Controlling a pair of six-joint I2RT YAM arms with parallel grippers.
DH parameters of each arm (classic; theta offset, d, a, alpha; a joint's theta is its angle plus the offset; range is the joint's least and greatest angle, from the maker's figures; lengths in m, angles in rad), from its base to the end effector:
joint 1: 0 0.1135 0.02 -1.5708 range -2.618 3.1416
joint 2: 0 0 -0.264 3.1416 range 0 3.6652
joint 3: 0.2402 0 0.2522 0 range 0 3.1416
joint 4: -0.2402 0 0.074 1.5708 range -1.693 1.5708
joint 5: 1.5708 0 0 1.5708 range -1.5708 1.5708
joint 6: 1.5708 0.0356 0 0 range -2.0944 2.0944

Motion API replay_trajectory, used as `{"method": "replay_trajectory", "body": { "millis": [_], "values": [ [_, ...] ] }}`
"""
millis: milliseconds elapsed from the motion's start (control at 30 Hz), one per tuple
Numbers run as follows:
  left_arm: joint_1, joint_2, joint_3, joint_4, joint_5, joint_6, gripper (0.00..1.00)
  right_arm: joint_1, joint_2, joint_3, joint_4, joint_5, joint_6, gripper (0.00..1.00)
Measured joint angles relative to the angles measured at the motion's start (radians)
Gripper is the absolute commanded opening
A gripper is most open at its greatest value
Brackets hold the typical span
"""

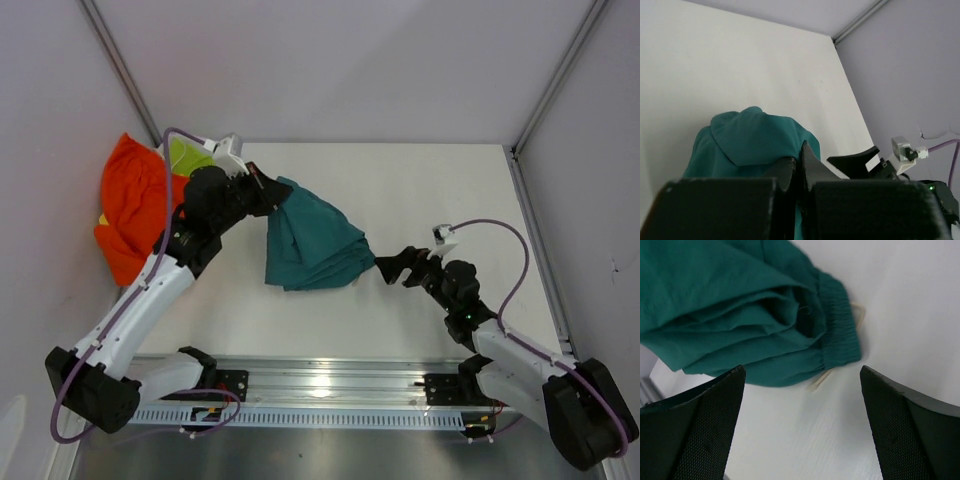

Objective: Fold and stack the shorts
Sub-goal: Move the shorts to the center of the board

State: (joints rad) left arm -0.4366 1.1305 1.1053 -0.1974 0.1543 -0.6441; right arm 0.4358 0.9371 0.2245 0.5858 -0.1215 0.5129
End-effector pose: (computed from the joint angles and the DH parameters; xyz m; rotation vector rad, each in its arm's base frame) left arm 0.2336 -0.1151 0.3820 -0.0793 1.8835 -0.8981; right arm 0.1765 0.0870 0.1977 -0.0264 1.7636 0.8037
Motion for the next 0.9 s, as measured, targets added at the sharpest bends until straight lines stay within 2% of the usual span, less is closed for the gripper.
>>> {"method": "replay_trajectory", "body": {
  "millis": [133,233,567,800,900],
  "values": [
    [0.0,-0.029,0.0,-0.032,-0.067,0.017,0.0,0.09,0.114,0.066,0.0,-0.046,-0.056,0.92],
    [0.0,-0.032,0.0,-0.082,-0.149,0.024,0.0,0.112,0.198,0.129,-0.008,-0.057,-0.076,0.92],
    [0.0,-0.096,-0.005,-0.154,-0.302,0.024,0.0,0.09,0.505,0.306,-0.076,-0.075,-0.063,0.86],
    [0.0,-0.091,-0.053,-0.159,-0.344,0.024,0.0,0.053,0.672,0.399,-0.095,-0.161,-0.031,0.84],
    [0.0,-0.083,-0.063,-0.158,-0.349,0.024,0.0,0.054,0.736,0.441,-0.093,-0.195,-0.023,0.8]
  ]
}}
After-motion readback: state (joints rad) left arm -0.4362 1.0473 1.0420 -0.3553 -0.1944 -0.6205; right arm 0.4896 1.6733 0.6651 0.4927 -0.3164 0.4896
